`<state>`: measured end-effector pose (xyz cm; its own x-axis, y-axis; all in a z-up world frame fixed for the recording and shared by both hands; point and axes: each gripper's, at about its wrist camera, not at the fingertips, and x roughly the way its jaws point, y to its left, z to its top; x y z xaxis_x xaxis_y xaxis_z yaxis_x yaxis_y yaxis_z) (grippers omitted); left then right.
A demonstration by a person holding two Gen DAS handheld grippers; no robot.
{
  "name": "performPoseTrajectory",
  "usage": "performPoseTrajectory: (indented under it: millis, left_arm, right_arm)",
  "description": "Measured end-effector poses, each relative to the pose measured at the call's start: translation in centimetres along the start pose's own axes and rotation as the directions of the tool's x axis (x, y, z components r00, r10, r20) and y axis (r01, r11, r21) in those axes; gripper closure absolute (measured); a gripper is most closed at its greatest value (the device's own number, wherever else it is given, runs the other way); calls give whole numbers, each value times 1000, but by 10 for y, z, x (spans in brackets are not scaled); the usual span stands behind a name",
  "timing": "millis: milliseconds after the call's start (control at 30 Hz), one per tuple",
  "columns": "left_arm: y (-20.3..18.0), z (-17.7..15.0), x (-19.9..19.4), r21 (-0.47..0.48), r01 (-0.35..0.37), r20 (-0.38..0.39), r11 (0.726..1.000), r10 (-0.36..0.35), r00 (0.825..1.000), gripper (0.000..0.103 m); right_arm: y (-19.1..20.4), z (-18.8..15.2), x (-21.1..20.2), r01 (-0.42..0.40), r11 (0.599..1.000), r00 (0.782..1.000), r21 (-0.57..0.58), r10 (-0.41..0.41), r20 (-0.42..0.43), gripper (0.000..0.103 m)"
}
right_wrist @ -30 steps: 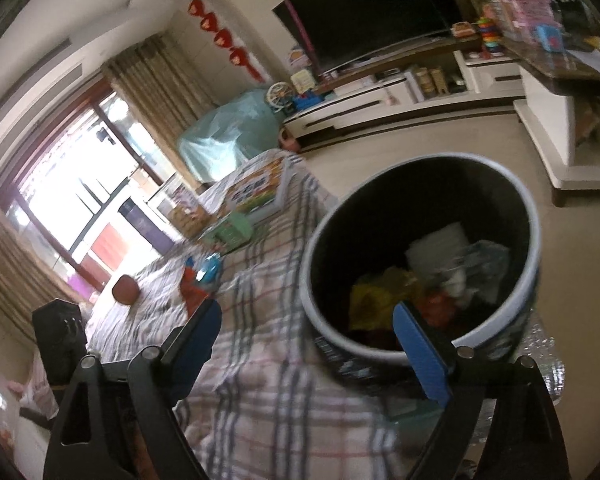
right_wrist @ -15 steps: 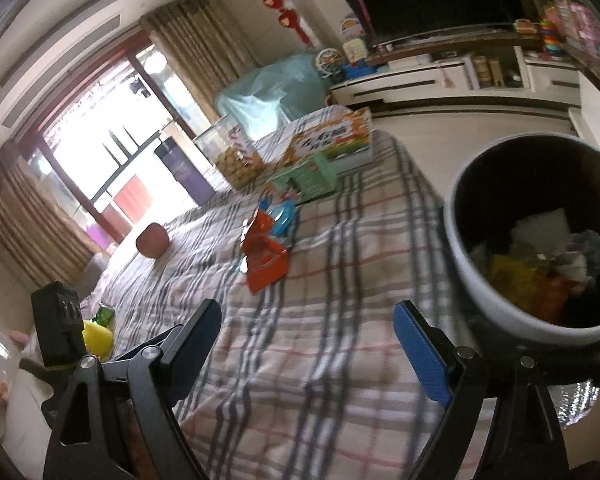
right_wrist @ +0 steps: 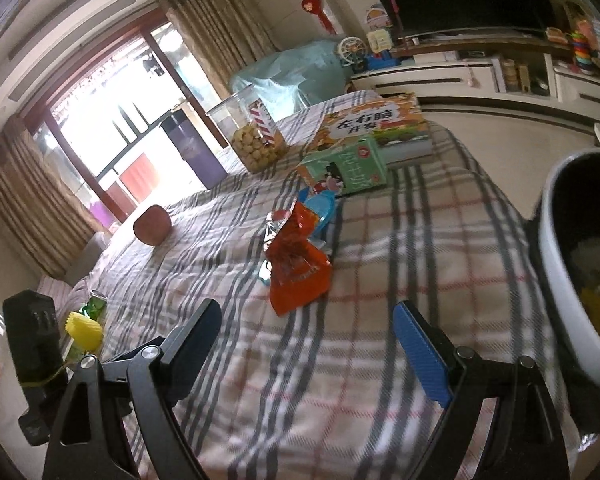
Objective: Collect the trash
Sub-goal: 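Move both open grippers back toward the remaining trash on the bed, then grasp the orange chip bag with the right gripper while the left gripper grasps the blue toy, then carry the blue toy and orange chip bag over the trash bin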
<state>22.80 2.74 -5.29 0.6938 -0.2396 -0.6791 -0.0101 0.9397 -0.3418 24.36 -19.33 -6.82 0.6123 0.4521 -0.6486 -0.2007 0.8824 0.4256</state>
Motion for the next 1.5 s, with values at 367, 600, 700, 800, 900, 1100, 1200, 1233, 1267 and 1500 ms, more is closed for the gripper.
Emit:
performPoseTrajectory:
  millis: [367,600,700,800,900,1100,1200,1233,1267,1500]
  left_arm:
    - [8,20,22,5,-11,-21,1000,11,1000,34]
    - [-3,32,40,48,0,-30,999,2,1000,34]
    - [-12,38,51,70,10,-37,998,-7,999,34]
    - [-23,45,64,102,21,-43,995,-17,999,34]
    - [-34,53,78,136,21,-42,990,-15,999,34]
    - [-55,66,110,225,-6,-32,974,14,999,35]
    - [-63,64,128,265,-12,-73,964,33,997,67]
    - [-64,62,134,274,-13,-91,962,39,995,68]
    - [-65,62,133,277,-14,-85,961,39,996,68]
    - [-60,47,107,267,-3,-55,964,19,998,69]
  right_arm:
    - [3,22,46,-19,1000,999,-22,18,-45,33]
    - [-6,26,56,-76,997,996,2,76,-51,68]
    - [-14,23,45,-87,996,995,21,88,-43,100]
    - [-28,19,27,-85,995,996,57,87,-18,99]
    - [-40,14,8,-70,995,998,75,70,3,99]
    - [-58,7,-14,-53,993,999,105,52,15,99]
    - [-58,3,-13,-48,994,999,98,49,-4,99]
    - [-58,1,-13,-45,995,999,94,46,-8,94]
    - [-57,-1,-13,-41,995,999,89,43,-14,94]
    - [-53,-17,-28,-1,997,1000,78,2,-23,38]
